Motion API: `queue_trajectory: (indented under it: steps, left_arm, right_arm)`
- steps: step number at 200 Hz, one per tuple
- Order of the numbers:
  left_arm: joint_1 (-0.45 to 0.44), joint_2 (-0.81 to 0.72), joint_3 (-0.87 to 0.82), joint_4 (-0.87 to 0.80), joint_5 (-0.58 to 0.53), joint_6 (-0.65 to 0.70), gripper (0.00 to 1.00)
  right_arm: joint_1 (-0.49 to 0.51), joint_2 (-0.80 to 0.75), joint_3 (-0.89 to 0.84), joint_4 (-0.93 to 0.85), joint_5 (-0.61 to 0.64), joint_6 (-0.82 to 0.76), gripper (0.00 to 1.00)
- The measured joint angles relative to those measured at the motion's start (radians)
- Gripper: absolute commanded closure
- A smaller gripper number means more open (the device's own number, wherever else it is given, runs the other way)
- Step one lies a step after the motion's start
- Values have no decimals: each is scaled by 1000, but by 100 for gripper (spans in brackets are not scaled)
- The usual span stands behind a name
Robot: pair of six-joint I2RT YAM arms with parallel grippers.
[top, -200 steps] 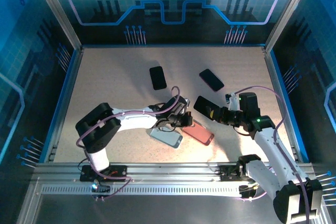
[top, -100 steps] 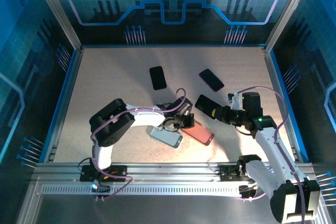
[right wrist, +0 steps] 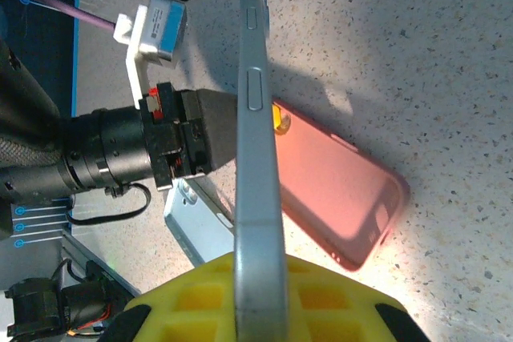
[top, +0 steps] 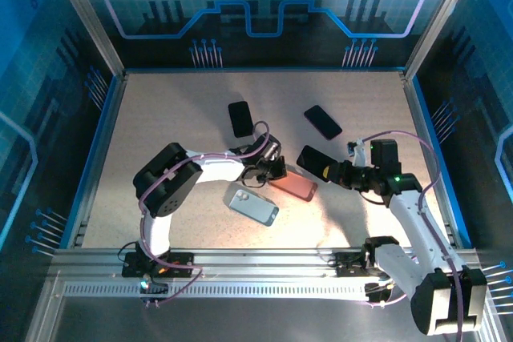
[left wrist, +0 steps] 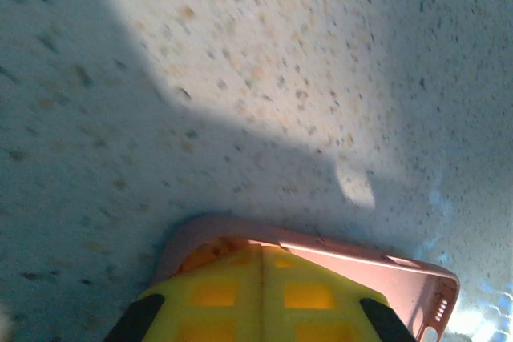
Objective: Put the phone into the phone case
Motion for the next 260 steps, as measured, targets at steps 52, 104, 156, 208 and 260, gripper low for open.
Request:
queue_trajectory:
  steps: [52,104,156,208,260]
  left_arm:
    - [15,-36,-14,-3,-66,3,100]
    - [17,-248,-69,-26,-137,47,100]
    - [34,-248,-151,-26,-151,80,100]
    - [63,-197,-159,-26,-150,91,100]
    - [64,-164,-159,-26,-150,113,100]
  right_arm:
    - [0,34,0,0,-61,-21,100]
    - [25,35,-4,15,-111,-14,100]
    - [130,90,-57,128,-122,79,100]
    - [165,176,-98,256,-122,156,100]
    - [173,237,-119,355,-126,200,100]
